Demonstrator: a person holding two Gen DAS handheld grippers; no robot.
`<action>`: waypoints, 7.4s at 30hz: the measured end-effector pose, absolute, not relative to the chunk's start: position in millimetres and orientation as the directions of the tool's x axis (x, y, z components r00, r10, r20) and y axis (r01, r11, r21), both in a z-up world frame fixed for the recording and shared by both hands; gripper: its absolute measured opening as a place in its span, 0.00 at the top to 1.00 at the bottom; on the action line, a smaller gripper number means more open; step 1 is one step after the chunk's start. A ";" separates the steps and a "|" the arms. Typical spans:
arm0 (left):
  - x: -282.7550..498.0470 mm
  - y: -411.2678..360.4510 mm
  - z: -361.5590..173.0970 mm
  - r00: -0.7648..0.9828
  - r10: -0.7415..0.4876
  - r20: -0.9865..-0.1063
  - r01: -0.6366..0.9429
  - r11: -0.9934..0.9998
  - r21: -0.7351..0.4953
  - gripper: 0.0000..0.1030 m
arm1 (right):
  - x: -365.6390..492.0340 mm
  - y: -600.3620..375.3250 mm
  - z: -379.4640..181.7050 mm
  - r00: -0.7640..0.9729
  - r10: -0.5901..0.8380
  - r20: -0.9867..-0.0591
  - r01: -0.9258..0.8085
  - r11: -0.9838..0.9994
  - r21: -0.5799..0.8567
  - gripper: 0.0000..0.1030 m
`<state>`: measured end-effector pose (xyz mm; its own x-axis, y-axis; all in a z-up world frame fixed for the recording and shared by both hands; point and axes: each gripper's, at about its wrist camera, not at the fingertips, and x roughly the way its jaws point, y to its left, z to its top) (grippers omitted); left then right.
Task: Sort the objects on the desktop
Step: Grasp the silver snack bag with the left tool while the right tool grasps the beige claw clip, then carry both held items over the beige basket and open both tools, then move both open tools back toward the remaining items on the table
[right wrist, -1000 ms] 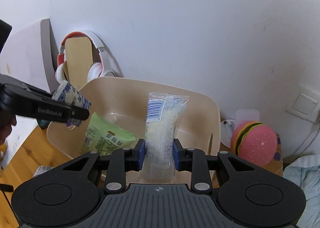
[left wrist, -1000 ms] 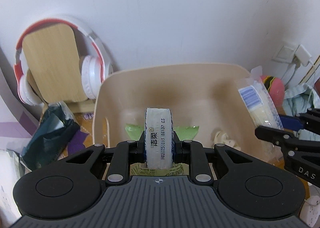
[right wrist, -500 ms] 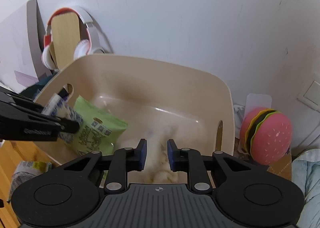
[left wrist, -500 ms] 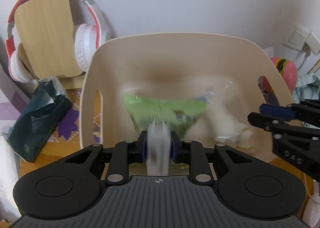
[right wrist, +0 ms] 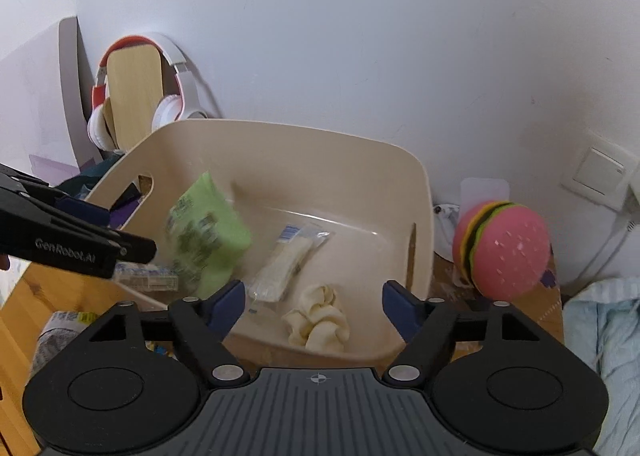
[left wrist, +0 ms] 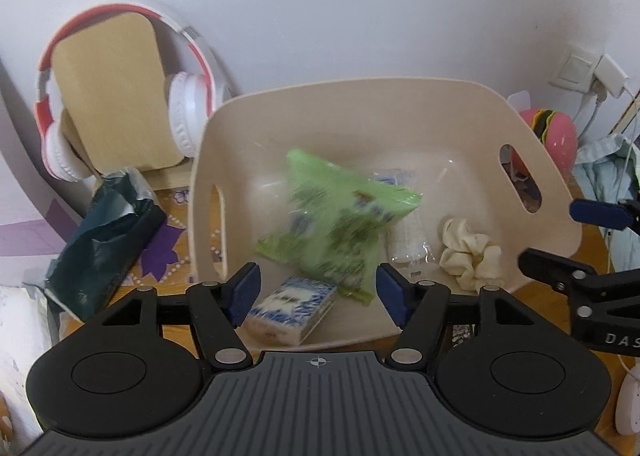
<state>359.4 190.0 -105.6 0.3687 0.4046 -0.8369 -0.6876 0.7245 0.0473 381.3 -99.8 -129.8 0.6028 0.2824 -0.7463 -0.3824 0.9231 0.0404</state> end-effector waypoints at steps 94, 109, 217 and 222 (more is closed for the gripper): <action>243.8 181.3 -164.8 0.382 0.207 -0.901 -0.605 0.792 -0.075 0.35 | 283.8 -159.6 -195.1 0.456 0.406 -0.792 -0.162 0.913 0.375 0.59; 243.3 168.9 -116.4 0.469 0.228 -0.853 -0.583 0.806 -0.105 0.35 | 276.5 -168.0 -144.9 0.542 0.419 -0.729 -0.201 0.907 0.371 0.59; 298.0 163.5 -97.2 0.384 0.459 -0.801 -0.544 0.814 0.206 0.25 | 326.2 -112.8 -160.8 0.532 0.318 -0.784 -0.205 0.948 0.246 0.00; 273.3 158.1 -119.7 0.358 0.348 -0.866 -0.510 0.850 0.131 0.25 | 322.5 -104.0 -181.9 0.454 0.290 -0.843 -0.175 0.956 0.235 0.03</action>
